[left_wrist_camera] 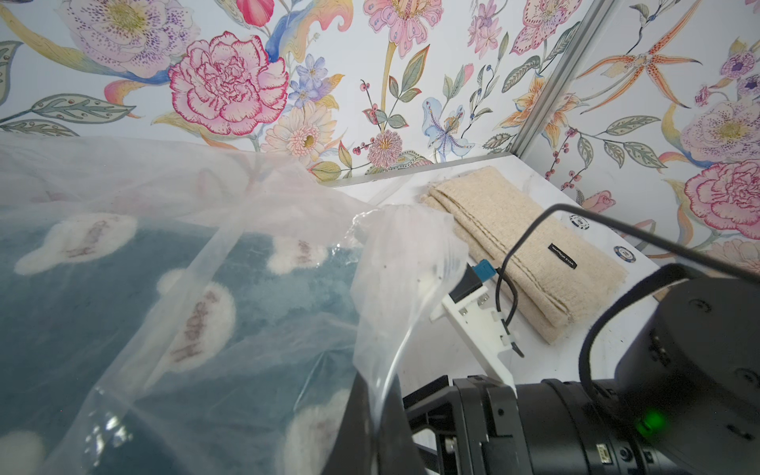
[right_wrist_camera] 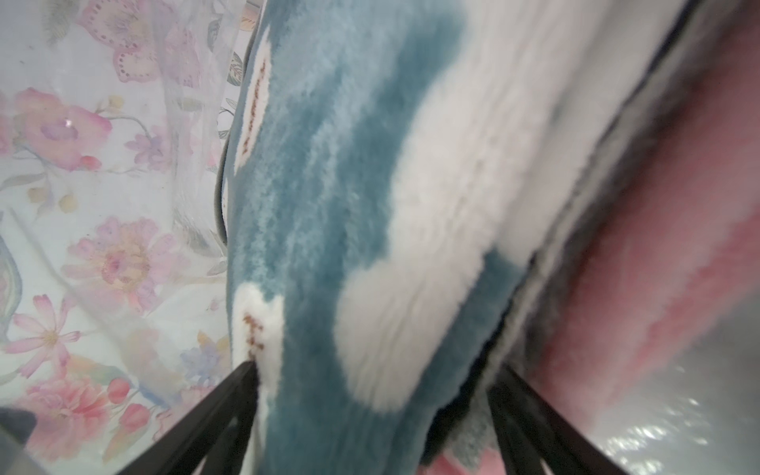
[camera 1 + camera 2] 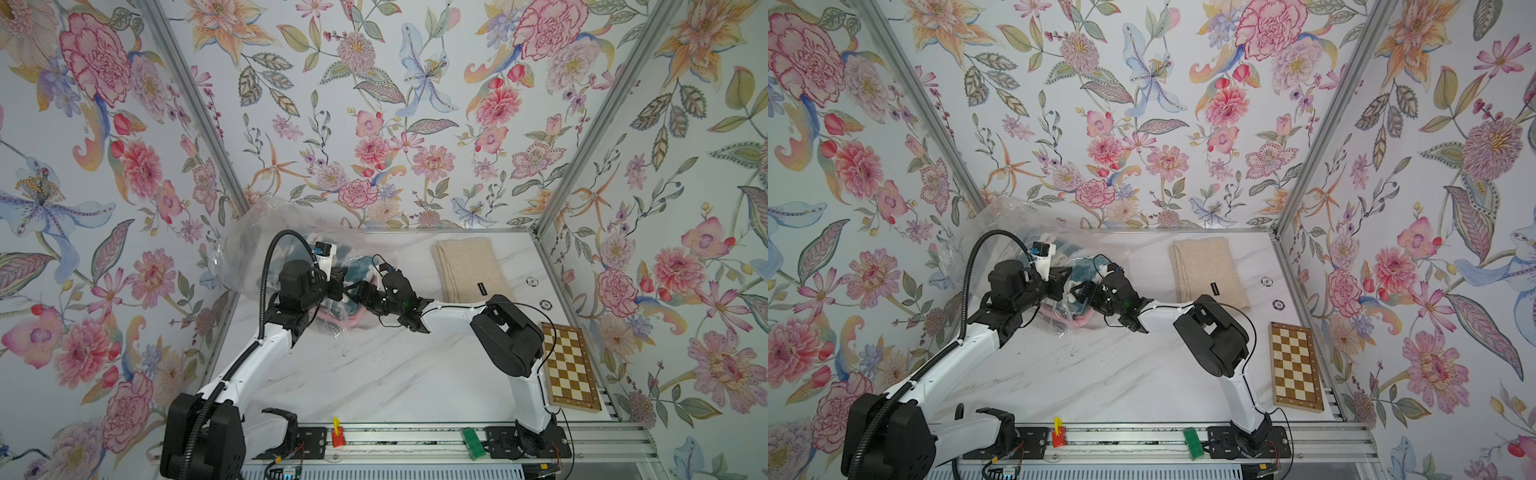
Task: Take the blanket out of the vacuum bag
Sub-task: Take out the blanket from the vacuum bag.
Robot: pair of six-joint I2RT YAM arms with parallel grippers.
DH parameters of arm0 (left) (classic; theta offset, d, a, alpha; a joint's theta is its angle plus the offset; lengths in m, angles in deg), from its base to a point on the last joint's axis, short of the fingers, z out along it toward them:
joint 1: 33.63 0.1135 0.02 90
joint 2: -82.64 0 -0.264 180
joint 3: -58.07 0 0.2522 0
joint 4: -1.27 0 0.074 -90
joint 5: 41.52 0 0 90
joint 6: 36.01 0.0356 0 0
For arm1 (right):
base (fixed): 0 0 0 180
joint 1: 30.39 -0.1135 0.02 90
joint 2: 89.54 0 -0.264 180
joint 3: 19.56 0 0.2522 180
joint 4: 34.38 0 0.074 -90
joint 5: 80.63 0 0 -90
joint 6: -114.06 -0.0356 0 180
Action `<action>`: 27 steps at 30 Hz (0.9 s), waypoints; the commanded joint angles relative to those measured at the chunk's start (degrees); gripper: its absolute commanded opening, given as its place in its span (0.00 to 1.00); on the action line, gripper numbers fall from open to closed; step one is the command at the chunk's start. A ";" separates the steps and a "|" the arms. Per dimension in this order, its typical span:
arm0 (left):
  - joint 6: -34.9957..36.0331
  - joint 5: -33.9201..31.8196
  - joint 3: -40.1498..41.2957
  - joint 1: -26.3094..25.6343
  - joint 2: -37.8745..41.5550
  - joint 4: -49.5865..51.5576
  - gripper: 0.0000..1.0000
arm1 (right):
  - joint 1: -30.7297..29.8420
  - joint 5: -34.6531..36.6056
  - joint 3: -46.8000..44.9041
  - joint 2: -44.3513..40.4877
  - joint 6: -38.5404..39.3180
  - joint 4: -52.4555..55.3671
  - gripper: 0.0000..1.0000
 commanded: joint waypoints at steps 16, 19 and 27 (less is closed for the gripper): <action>0.72 1.13 -1.81 0.41 -0.75 -0.52 0.00 | -0.71 2.01 0.38 -6.06 4.42 10.54 0.90; 0.81 1.04 -1.86 0.28 -0.75 -0.52 0.00 | -1.02 1.83 0.57 -6.66 4.42 9.53 0.90; 0.80 1.21 -1.99 0.27 -0.99 -0.49 0.00 | -1.19 1.18 1.60 -6.09 4.12 9.00 0.90</action>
